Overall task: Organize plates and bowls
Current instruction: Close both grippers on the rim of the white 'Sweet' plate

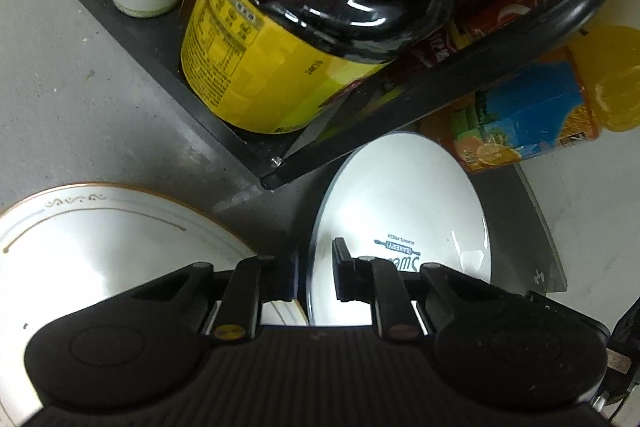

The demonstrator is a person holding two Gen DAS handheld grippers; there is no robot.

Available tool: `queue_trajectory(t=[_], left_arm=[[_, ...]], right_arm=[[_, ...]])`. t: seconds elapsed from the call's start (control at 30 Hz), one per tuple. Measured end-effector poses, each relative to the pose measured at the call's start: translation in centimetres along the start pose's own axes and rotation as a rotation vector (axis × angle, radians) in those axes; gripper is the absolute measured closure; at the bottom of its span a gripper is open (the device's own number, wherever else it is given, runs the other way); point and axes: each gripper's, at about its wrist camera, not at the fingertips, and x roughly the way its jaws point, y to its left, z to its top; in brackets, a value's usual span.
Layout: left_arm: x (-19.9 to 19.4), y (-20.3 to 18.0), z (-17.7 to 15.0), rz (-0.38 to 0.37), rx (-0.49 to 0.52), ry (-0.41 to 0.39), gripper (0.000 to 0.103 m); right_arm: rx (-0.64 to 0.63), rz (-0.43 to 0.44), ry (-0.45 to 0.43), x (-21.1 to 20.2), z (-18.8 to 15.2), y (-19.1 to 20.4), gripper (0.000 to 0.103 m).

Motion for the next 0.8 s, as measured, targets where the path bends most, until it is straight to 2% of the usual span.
queue_trajectory(t=[0.13, 0.3, 0.43, 0.8], left_arm=[[0.5, -0.1, 0.0, 0.006, 0.0, -0.006, 0.093], [1.1, 0.1, 0.3, 0.0, -0.032, 0.009, 0.095], [1.2, 0.4, 0.6, -0.014, -0.048, 0.02, 0.096], [-0.5, 0.4, 1.2, -0.026, -0.028, 0.004, 0.096]], right_arm=[[0.028, 0.031, 0.022, 0.6, 0.2, -0.2, 0.078], [0.001, 0.014, 0.051, 1.7, 0.3, 0.2, 0.078], [-0.012, 0.004, 0.036, 1.7, 0.1, 0.3, 0.083], [-0.001, 0.071, -0.019, -1.3, -0.4, 0.3, 0.095]])
